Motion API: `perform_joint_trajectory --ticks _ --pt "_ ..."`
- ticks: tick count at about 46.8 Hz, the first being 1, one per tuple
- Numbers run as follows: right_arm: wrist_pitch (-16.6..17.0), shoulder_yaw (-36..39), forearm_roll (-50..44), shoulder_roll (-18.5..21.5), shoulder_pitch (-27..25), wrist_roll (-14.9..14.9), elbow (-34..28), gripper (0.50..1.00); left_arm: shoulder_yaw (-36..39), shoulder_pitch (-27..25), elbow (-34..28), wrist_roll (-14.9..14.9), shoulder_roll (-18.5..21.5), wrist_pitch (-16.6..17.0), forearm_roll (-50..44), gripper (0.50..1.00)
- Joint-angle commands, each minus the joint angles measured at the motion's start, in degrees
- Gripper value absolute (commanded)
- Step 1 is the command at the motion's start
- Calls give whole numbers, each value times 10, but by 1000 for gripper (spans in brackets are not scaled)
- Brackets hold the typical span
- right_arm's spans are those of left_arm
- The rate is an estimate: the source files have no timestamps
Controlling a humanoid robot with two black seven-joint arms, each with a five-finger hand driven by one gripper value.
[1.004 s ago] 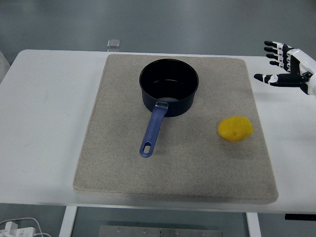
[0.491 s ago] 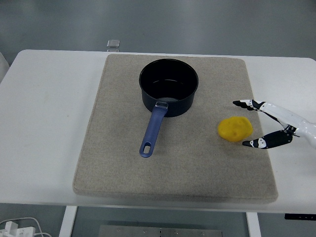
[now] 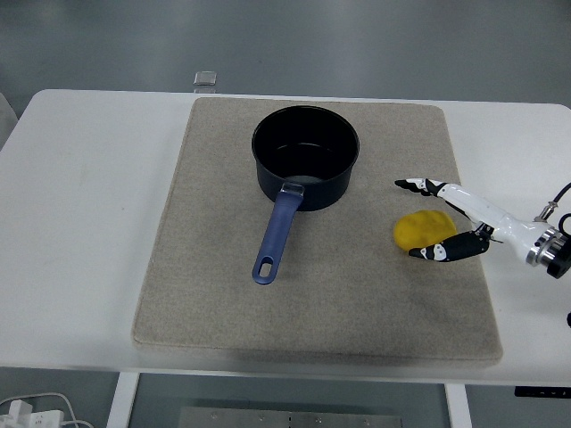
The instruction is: Put the potato in the blue pot
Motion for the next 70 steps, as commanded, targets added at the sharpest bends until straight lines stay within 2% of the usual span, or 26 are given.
perform_joint_trajectory --ticks 1,3,12,15,16,19,22,70 --pt "0 -2 -26 2 -3 1 -8 893 0 0 0 0 0 -1 1 1000" --pt "-1 -7 -39 2 -3 1 -13 870 0 0 0 -1 0 0 0 1000" --pt "-1 -14 -47 2 -2 4 -36 860 0 0 0 0 0 0 0 1000" --pt "-1 -14 -47 2 -1 5 -38 826 0 0 0 0 0 0 0 1000" --pt "-1 -14 -49 2 -1 5 -38 803 0 0 0 0 0 0 0 1000" --pt "-1 -14 -61 2 0 5 -38 683 0 0 0 0 0 0 0 1000" --pt "-1 -15 -76 2 -1 6 -38 500 0 0 0 0 0 0 0 1000" --pt "13 -11 -69 4 4 4 -52 500 0 0 0 0 0 0 0 1000"
